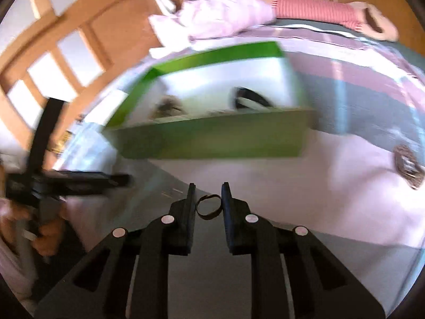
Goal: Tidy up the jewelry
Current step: 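Grasp the dark ring with the right tool while the left tool grasps the rhinestone ring, then carry both rings into the green box and open both tools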
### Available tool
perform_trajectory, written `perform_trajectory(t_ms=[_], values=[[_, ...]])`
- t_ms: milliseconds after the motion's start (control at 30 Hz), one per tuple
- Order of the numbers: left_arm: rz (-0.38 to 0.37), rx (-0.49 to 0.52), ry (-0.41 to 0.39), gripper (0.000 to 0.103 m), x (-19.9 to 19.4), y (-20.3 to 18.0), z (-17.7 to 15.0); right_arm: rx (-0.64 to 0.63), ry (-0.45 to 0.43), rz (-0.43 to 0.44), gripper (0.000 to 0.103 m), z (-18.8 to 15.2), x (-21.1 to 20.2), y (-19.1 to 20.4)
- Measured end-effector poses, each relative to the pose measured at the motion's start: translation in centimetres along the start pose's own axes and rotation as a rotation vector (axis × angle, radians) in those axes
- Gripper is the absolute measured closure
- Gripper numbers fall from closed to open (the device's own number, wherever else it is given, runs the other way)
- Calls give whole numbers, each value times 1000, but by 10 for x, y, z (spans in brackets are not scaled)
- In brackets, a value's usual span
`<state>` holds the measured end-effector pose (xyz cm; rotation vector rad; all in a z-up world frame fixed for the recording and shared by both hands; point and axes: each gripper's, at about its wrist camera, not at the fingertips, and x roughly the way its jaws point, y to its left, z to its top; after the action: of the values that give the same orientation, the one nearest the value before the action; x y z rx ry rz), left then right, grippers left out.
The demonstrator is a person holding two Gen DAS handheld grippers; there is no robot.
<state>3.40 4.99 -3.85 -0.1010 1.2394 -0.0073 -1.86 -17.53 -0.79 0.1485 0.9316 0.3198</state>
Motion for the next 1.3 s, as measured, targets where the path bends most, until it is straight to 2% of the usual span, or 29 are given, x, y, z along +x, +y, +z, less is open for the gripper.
perform_trajectory(t_ms=[67, 167, 200, 300, 400, 467, 567, 633, 667, 767, 867, 1033, 1167, 1300], values=[[-13, 9, -3, 23, 0, -4, 0, -14, 23, -56, 84, -8, 3, -6], [-18, 121, -25, 23, -1, -30, -1, -36, 59, -112, 84, -17, 17, -6], [-13, 188, -38, 23, -1, -46, -4, -39, 66, -121, 84, -18, 21, -5], [18, 289, -64, 23, 2, -76, -9, -40, 76, -119, 84, -24, 23, -4], [32, 323, -38, 23, 15, -92, -11, -49, 77, -126, 84, -26, 24, -2], [40, 346, -44, 28, 19, -100, -13, -50, 79, -131, 84, -26, 25, -1], [6, 374, -65, 52, 15, -106, -16, -46, 79, -128, 84, -26, 25, -2], [-6, 401, -83, 81, 10, -108, -21, -40, 81, -126, 84, -24, 26, -3], [-7, 411, -85, 82, 9, -108, -23, -40, 82, -125, 84, -24, 26, -3], [-33, 399, -78, 82, 7, -104, -25, -33, 80, -123, 84, -23, 25, -4], [-92, 338, -67, 83, 2, -93, -23, -28, 73, -121, 84, -22, 22, -4], [-122, 271, -128, 83, -20, -75, -18, -59, 20, -111, 84, -7, 4, 5], [-158, 236, -224, 83, -53, -72, -1, -76, -80, -69, 84, 32, -20, 13], [-164, 207, -293, 82, -76, -74, 34, -85, -149, -43, 84, 74, -23, 19]])
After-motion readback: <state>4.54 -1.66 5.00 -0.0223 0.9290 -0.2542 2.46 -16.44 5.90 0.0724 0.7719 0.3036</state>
